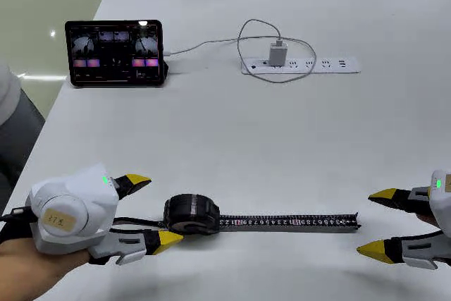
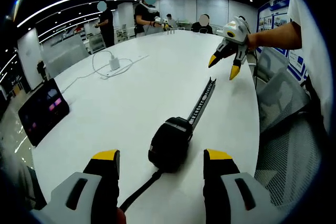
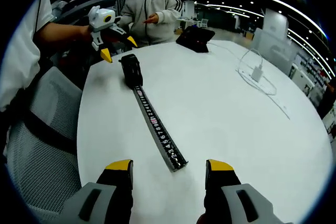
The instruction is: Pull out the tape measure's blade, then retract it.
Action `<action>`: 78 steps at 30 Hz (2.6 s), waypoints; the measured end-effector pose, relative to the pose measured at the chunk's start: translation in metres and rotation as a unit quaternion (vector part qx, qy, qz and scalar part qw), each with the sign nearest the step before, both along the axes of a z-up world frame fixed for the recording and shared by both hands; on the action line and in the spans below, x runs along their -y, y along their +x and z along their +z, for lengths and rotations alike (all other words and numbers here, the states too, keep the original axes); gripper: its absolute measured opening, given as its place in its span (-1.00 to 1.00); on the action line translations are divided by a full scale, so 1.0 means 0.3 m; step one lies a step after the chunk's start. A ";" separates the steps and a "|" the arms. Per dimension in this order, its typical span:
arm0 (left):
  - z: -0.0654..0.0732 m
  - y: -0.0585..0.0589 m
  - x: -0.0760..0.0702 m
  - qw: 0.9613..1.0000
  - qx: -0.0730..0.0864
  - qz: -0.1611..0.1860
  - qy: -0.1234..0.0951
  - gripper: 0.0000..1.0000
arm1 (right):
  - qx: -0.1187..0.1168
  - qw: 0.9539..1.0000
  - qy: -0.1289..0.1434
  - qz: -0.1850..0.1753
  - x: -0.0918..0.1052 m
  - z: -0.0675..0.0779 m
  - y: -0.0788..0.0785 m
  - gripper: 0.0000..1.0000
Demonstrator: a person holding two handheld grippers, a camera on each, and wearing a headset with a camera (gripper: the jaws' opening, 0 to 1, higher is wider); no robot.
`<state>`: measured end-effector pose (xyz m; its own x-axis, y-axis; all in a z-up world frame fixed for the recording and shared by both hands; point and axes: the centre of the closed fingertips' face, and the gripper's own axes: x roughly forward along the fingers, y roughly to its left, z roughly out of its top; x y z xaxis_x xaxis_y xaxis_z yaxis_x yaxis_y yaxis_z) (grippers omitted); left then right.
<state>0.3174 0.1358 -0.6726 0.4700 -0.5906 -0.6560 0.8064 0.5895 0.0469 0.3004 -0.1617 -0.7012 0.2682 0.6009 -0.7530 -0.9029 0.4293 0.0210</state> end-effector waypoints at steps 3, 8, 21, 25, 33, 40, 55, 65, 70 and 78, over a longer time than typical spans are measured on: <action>0.007 -0.013 -0.010 1.000 0.001 0.009 -0.006 0.25 | 0.004 1.000 0.003 -0.012 0.010 0.009 -0.005 0.09; 0.012 -0.032 -0.031 0.999 -0.003 0.028 -0.019 0.27 | 0.014 0.999 0.010 -0.031 0.018 0.033 -0.015 0.12; 0.041 -0.091 -0.057 0.996 0.002 0.069 -0.047 0.32 | 0.042 0.997 0.022 -0.065 0.024 0.065 -0.060 0.17; 0.050 -0.117 -0.068 0.996 0.004 0.078 -0.052 0.32 | 0.048 0.996 0.025 -0.075 0.028 0.073 -0.073 0.17; 0.063 -0.157 -0.086 0.993 0.011 0.102 -0.062 0.38 | 0.051 0.994 0.034 -0.091 0.028 0.084 -0.102 0.22; 0.061 -0.188 -0.086 0.990 0.013 0.119 -0.070 0.41 | 0.053 0.992 0.043 -0.102 0.021 0.095 -0.123 0.33; 0.048 -0.220 -0.097 0.987 0.013 0.143 -0.075 0.57 | 0.048 0.991 0.049 -0.115 0.010 0.078 -0.182 0.50; 0.034 -0.239 -0.105 0.986 0.003 0.147 -0.077 0.68 | 0.038 0.990 0.060 -0.119 0.003 0.052 -0.214 0.67; 0.027 -0.247 -0.108 0.986 0.000 0.149 -0.076 0.75 | 0.033 0.991 0.060 -0.119 0.009 0.042 -0.227 0.72; 0.027 -0.252 -0.108 0.986 -0.001 0.148 -0.076 0.84 | 0.020 0.990 0.064 -0.121 0.014 0.035 -0.244 0.84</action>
<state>0.2417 0.1683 -0.6647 0.6352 -0.5193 -0.5717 0.5985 0.7988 -0.0607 0.2272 -0.1660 -0.6906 0.4448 0.6053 -0.6602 -0.7750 0.6296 0.0551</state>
